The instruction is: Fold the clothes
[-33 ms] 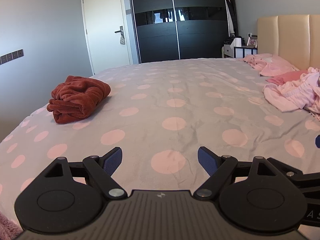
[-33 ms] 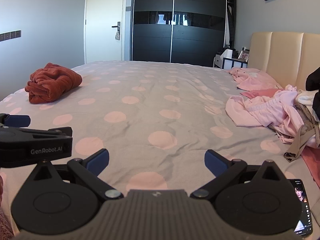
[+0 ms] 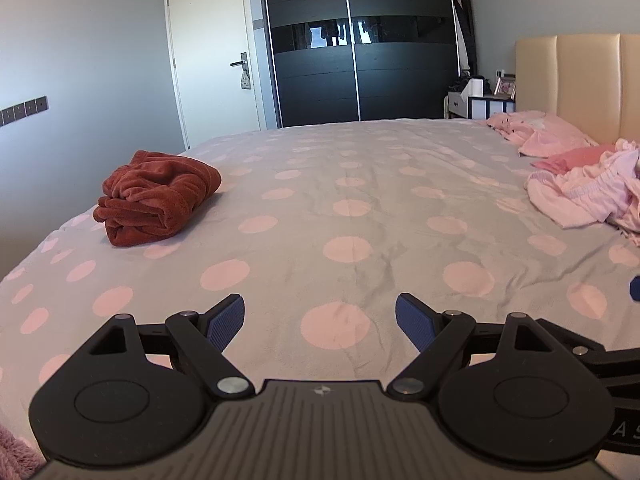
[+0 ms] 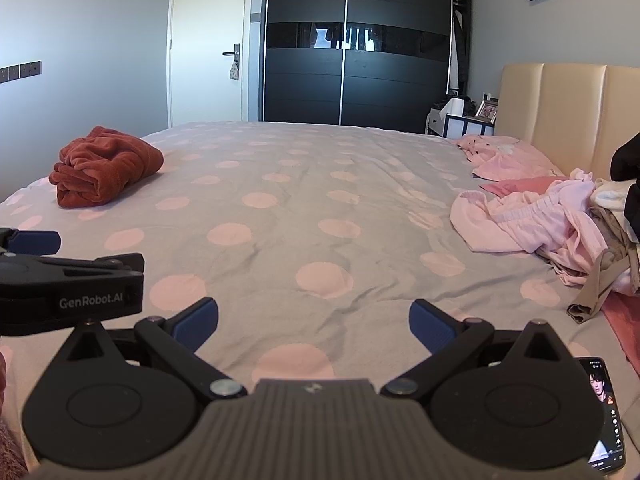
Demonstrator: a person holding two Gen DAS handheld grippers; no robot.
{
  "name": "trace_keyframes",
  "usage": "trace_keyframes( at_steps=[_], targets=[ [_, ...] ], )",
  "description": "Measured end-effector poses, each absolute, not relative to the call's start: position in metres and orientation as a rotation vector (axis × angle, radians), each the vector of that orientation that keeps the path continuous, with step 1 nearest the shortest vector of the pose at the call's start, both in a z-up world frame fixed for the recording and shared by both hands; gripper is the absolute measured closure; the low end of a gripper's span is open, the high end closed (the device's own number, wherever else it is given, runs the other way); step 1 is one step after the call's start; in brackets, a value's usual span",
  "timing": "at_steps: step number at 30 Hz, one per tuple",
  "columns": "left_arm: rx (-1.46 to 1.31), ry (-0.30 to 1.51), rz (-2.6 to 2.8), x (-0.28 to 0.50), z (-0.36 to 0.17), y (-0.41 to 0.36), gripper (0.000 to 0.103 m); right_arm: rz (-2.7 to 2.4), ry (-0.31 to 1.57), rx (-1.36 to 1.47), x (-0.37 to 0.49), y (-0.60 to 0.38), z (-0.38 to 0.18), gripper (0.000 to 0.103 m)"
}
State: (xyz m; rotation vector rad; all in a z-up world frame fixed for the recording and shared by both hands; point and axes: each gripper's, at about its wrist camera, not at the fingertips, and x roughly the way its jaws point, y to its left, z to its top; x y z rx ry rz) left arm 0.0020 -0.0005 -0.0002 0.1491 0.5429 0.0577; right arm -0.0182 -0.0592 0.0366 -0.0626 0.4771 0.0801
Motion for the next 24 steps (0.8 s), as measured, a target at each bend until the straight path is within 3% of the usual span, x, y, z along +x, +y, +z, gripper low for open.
trace_keyframes(
  at_steps=[24],
  targets=[
    [0.061, 0.529, 0.040, 0.001, -0.002, 0.008, 0.020, 0.063, 0.474, -0.021, -0.020, -0.060, 0.041, 0.001]
  ],
)
